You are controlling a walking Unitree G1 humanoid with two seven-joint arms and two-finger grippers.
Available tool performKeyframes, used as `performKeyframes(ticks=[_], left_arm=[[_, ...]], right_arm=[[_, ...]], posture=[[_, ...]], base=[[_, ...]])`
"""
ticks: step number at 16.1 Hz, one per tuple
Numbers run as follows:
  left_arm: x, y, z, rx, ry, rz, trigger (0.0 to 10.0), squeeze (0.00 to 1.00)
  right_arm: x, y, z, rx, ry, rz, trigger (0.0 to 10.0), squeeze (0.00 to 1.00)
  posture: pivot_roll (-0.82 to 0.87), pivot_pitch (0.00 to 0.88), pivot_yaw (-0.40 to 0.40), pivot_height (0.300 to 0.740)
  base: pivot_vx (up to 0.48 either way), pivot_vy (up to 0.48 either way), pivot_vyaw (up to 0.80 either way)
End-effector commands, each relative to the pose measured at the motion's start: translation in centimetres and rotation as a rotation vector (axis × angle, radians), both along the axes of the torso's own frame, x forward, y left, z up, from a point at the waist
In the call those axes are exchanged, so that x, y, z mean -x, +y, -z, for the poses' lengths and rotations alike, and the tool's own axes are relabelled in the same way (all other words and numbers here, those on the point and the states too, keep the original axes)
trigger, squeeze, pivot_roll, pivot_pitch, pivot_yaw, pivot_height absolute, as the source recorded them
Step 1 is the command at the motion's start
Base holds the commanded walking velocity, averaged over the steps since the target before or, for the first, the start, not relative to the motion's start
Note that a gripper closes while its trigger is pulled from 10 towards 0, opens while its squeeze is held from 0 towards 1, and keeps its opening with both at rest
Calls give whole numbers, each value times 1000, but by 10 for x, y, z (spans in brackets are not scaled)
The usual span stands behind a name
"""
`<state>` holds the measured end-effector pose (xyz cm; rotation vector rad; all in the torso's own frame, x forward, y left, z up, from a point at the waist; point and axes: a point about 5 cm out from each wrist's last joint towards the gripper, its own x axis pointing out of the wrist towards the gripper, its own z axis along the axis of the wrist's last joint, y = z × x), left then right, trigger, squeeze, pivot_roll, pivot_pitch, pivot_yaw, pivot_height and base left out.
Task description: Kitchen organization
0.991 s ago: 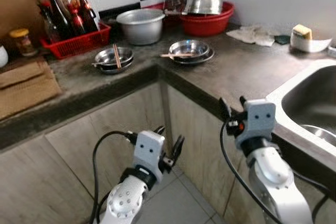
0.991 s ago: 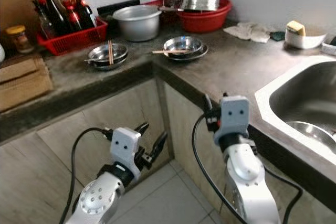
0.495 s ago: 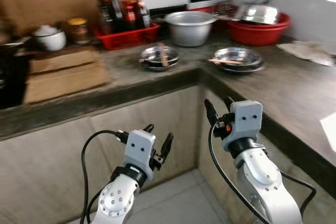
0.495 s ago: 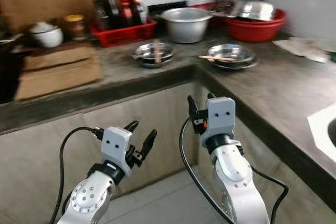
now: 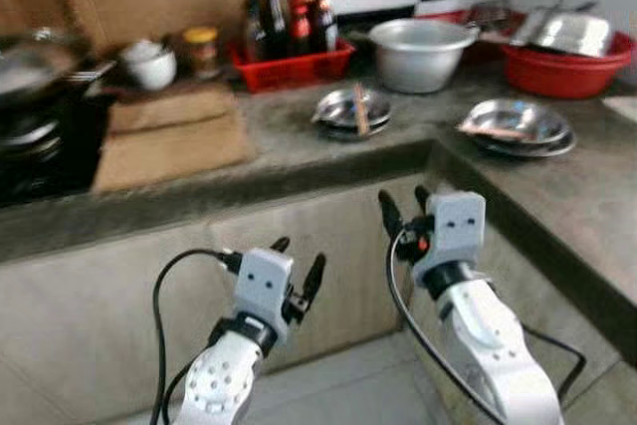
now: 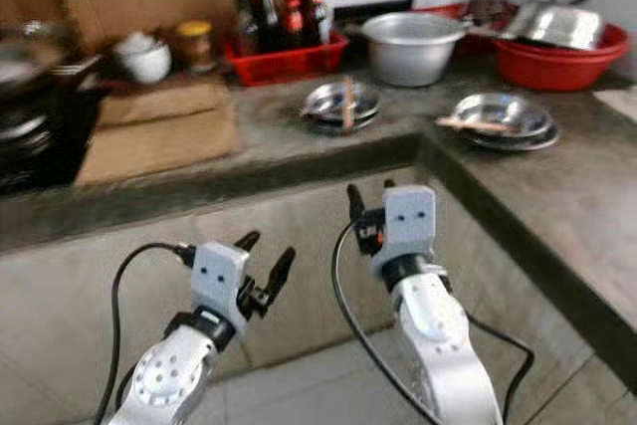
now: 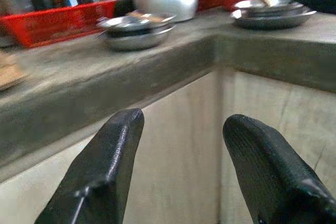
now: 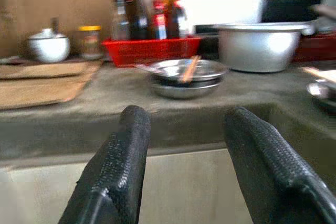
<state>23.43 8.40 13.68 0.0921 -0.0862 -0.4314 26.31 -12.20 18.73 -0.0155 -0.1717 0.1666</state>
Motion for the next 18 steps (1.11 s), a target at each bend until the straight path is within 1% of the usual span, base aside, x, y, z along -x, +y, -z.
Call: performKeyframes(ticks=[1,10,14,16,17,18], left_arm=[[1,-7,-2,0,-11,25,10000,0],[3,-6,1,15,3,15,10000,0],[2,-6,3,18,15,13,10000,0],[3,-7,4,18,21,17,10000,0],[3,-8,4,18,20,20,10000,0],[4,-8,4,19,19,19,10000,0]], right_arm=[[-1,-7,1,0,11,23,10000,0],[-4,2,-6,15,-24,-33,10000,0],[-9,3,-12,3,-43,-36,10000,0],[-10,5,-17,1,-61,-71,10000,0],[-11,8,-20,10,-74,-90,10000,1000],[-12,11,-21,24,-83,-107,10000,1000]], posture=[[-37,26,19,740],[-36,37,14,740],[-34,39,13,740],[-37,40,13,740],[-36,44,13,740],[-35,44,12,740]], base=[[382,0,0],[367,0,0],[0,0,0],[0,0,0],[0,0,0],[0,0,0]])
